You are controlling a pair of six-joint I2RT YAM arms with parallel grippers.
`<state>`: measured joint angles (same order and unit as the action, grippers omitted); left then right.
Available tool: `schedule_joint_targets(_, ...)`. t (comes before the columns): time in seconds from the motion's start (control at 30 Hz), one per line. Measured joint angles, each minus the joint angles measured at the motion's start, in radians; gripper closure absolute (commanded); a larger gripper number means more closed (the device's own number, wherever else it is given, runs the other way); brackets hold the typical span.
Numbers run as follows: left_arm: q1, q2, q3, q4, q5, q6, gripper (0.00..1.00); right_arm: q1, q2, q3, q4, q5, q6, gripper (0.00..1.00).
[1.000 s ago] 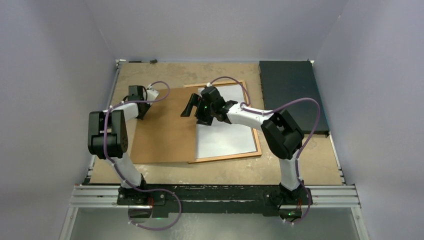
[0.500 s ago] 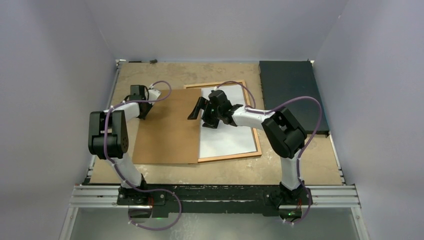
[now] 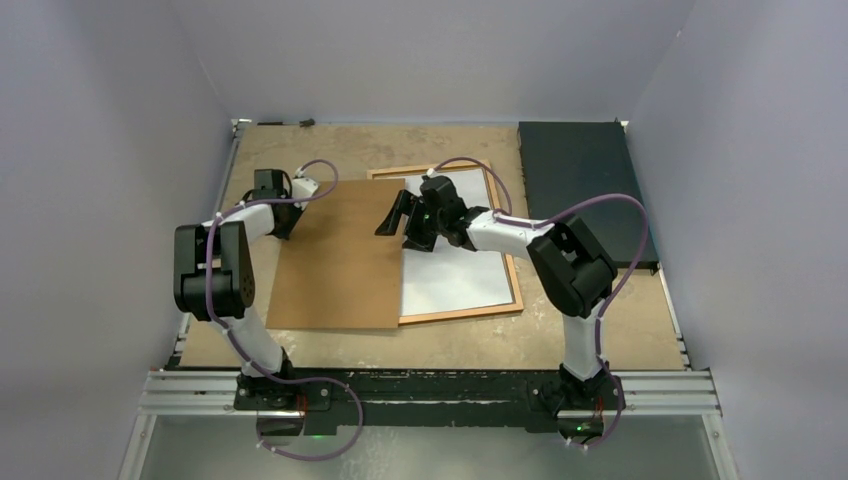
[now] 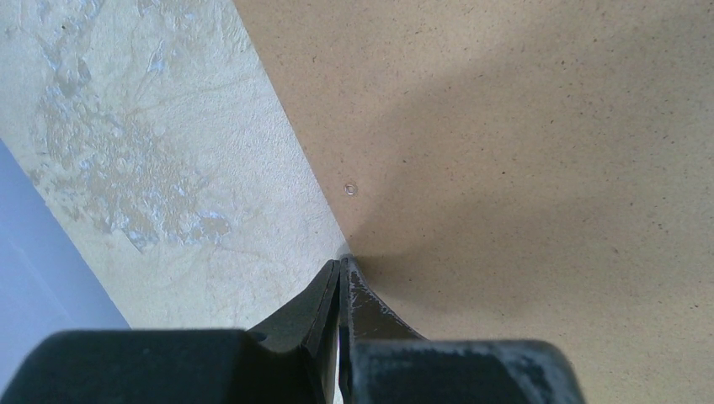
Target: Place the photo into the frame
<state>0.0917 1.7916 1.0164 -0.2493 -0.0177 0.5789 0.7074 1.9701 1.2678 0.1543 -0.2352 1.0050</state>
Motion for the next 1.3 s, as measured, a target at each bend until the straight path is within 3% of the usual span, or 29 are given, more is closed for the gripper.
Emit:
schedule_joint_targets(0.97,0.006,0.002,0.001,0.003,0.000,-0.018,1.00,-0.001,0.000,-0.022,0.008,0.031,-0.059,0.12)
schedule_joint_targets(1.3,0.013,0.002,0.002,0.002,0.004,-0.019,1.00,-0.001,0.000,-0.050,0.047,0.034,-0.066,0.15)
